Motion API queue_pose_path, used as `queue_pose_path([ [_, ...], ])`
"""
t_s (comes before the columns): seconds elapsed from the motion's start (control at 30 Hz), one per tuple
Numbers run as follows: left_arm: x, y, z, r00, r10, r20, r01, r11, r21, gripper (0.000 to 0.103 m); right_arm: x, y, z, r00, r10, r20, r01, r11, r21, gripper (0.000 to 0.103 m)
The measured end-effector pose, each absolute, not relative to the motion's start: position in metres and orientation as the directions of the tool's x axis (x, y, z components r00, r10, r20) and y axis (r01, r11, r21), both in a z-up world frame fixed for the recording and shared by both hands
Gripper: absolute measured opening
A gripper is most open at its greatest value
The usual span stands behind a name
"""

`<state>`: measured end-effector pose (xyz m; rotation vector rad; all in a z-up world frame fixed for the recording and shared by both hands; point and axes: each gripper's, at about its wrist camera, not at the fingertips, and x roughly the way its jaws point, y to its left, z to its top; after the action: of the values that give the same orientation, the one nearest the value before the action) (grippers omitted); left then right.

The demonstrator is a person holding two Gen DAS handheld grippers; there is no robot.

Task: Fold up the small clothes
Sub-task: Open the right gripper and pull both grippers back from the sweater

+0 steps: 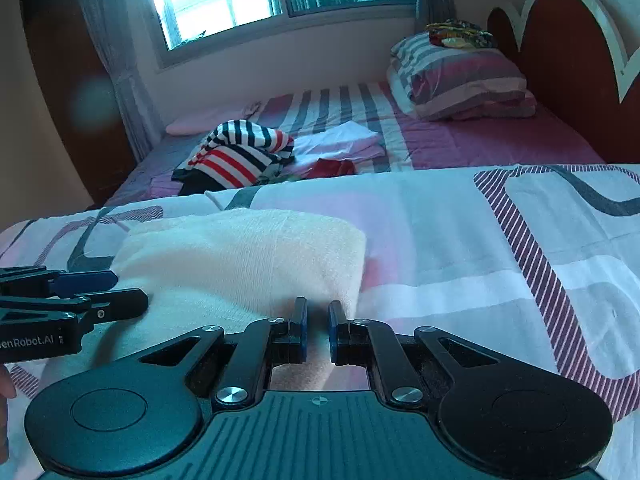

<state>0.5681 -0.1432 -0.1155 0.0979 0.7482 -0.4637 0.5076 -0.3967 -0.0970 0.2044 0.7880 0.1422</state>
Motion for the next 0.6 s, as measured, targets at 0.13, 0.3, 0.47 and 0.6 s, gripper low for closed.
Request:
queue_pose_path([
  [0.13, 0.541, -0.127, -0.102, 0.656, -0.409, -0.634, 0.451, 0.886, -0.105, 0.044, 0.485, -0.404, -0.075, 0.747, 0.195, -0.636, -0.052, 0.970, 0.236, 0.008],
  [0.3, 0.508, -0.132, -0.113, 0.649, -0.403, -0.645, 0.473, 0.878, -0.072, 0.044, 0.447, -0.378, -0.062, 0.733, 0.280, -0.620, -0.195, 0.960, 0.202, 0.008],
  [0.47, 0.487, -0.130, -0.110, 0.633, -0.419, -0.651, 0.479, 0.873, -0.095, 0.044, 0.447, -0.373, -0.077, 0.693, 0.227, -0.684, -0.130, 0.973, 0.192, 0.009],
  [0.6, 0.462, -0.121, -0.106, 0.635, -0.401, -0.661, 0.468, 0.880, -0.084, 0.044, 0.419, -0.367, -0.051, 0.714, 0.261, -0.650, -0.169, 0.965, 0.202, 0.009],
])
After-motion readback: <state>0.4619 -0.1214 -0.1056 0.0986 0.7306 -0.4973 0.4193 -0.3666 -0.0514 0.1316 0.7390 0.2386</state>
